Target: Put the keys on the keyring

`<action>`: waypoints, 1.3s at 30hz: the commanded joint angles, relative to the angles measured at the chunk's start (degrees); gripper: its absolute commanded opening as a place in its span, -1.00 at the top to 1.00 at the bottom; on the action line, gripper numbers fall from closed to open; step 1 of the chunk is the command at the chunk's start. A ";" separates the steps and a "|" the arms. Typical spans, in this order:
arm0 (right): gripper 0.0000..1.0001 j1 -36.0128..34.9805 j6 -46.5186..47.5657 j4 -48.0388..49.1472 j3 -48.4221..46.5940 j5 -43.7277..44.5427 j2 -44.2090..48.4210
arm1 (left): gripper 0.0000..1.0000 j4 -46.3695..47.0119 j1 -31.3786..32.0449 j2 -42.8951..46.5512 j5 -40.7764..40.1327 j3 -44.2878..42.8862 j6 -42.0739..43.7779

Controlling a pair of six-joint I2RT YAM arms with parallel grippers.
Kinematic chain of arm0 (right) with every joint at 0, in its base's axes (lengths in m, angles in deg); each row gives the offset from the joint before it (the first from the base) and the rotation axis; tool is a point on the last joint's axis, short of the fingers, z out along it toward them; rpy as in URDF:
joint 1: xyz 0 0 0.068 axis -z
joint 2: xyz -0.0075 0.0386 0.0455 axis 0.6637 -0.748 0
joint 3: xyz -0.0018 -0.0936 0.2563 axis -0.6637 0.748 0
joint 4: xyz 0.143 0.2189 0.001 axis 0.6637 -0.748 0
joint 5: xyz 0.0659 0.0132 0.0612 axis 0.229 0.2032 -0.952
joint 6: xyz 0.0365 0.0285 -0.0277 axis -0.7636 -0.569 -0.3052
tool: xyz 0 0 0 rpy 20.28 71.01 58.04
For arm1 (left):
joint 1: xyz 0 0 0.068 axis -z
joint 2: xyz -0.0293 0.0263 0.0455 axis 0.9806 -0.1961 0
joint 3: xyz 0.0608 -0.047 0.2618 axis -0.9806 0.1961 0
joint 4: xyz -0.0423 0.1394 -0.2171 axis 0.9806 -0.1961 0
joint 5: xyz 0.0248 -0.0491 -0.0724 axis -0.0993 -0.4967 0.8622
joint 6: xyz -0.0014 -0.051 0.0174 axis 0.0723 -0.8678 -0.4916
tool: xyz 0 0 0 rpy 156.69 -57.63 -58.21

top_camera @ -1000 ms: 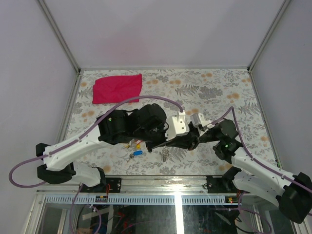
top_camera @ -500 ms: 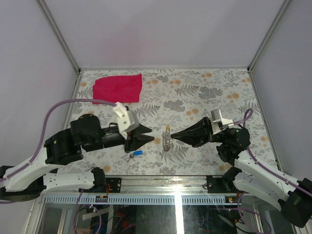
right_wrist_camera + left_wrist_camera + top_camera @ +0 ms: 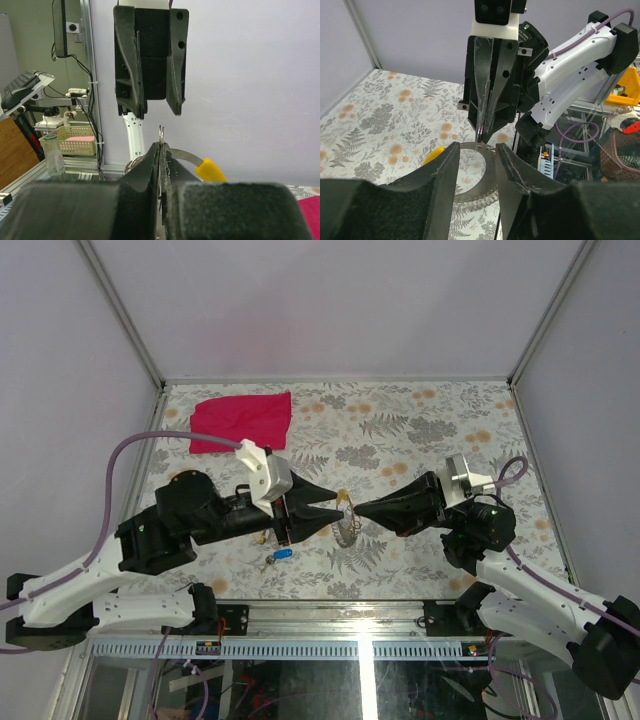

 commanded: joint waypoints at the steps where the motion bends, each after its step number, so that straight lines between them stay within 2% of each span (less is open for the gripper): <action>1: 1.00 -0.40 -1.07 5.84 -2.96 2.78 0.19 | 0.27 6.04 0.37 -0.80 2.48 0.25 -0.60; 11: 1.00 -0.39 -1.66 6.80 -2.90 2.89 0.18 | 0.28 8.07 0.32 -2.22 3.32 1.40 -1.23; 24: 1.00 -0.36 -2.02 7.33 -2.50 2.63 0.46 | 0.53 7.76 0.35 -4.77 4.93 0.67 -1.12; 30: 1.00 -0.36 -1.85 7.82 -2.39 3.09 0.46 | 0.47 7.59 0.31 -3.64 4.47 1.05 -1.25; 39: 1.00 -0.40 -2.86 9.75 -2.23 3.15 -0.09 | 0.50 7.73 0.32 -2.18 4.52 1.62 -1.78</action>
